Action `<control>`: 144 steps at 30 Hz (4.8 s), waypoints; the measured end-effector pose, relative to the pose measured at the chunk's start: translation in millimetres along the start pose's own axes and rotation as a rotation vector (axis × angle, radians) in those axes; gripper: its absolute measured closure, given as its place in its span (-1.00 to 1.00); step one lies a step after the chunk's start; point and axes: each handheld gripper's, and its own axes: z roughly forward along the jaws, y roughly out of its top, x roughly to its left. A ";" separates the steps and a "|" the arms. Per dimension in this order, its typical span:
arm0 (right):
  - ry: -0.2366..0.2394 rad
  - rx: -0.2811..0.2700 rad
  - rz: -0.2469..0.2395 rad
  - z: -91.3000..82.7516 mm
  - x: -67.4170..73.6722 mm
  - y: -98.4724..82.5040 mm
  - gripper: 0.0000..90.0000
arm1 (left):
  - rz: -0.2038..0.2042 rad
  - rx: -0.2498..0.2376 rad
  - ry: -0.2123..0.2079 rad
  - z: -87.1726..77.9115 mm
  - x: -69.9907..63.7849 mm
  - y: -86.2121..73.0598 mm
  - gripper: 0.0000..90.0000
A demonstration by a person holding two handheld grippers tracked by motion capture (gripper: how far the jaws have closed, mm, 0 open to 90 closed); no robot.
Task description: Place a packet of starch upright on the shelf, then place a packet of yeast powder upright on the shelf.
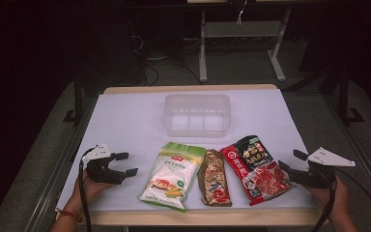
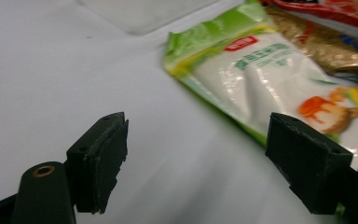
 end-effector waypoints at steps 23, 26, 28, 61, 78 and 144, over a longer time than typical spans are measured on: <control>0.010 0.051 -0.029 8.9 7.5 0.7 -0.36 | -0.110 0.162 -0.233 57.3 -14.2 21.5 -0.60; 0.011 0.052 -0.030 10.6 8.3 1.6 -0.36 | -0.115 0.180 -0.218 66.2 -12.3 23.6 -0.67; 0.015 0.056 -0.032 12.1 9.0 2.0 -0.36 | -0.132 0.174 -0.232 67.4 -8.4 24.3 -0.67; 0.065 0.076 -0.042 19.1 15.0 3.8 -0.31 | -0.055 0.235 -0.130 102.2 -43.4 47.7 -0.12; 0.037 0.075 -0.044 15.0 9.9 3.1 -0.28 | 0.019 0.024 -0.140 73.3 -53.0 47.6 0.85; 0.014 0.080 -0.046 24.3 7.0 5.2 -0.29 | -0.100 -0.334 0.511 76.4 4.2 193.1 0.86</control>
